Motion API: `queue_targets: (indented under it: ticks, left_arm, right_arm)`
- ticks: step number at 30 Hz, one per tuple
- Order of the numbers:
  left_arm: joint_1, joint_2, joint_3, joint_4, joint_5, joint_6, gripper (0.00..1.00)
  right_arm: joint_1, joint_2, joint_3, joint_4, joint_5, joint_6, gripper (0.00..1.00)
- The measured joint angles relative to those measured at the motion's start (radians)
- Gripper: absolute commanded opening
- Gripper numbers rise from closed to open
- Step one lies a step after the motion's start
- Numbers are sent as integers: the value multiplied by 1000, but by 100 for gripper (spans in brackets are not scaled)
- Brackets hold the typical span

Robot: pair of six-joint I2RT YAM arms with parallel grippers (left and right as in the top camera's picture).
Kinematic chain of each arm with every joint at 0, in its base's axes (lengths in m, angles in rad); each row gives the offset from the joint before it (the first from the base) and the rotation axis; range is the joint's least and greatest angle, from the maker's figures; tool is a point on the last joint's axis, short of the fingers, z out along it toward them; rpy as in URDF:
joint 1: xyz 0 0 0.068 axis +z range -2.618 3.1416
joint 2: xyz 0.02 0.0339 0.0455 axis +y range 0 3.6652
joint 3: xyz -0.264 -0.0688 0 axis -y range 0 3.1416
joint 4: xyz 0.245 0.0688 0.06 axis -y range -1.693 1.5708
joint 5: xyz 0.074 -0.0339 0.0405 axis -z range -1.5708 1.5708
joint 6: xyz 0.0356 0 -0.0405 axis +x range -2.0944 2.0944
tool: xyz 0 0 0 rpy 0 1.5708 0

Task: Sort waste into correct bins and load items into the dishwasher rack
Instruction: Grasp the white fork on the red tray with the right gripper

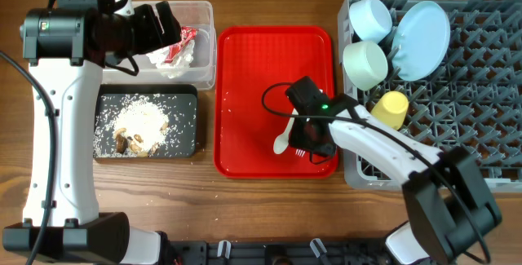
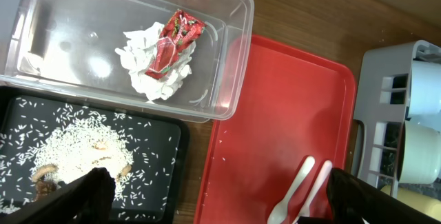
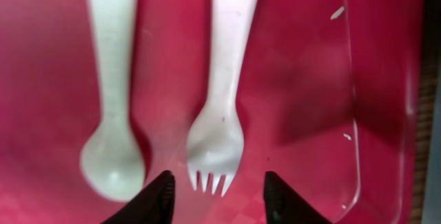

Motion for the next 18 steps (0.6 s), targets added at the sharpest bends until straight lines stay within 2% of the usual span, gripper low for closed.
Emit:
queue_targets:
  ticks: [14, 18]
  left_arm:
    - [0, 0, 0, 0, 0, 0, 100]
    - [0, 0, 0, 0, 0, 0, 100]
  right_arm:
    - [-5, 59, -1, 57, 0, -86, 39]
    - [-5, 66, 3, 59, 3, -96, 31]
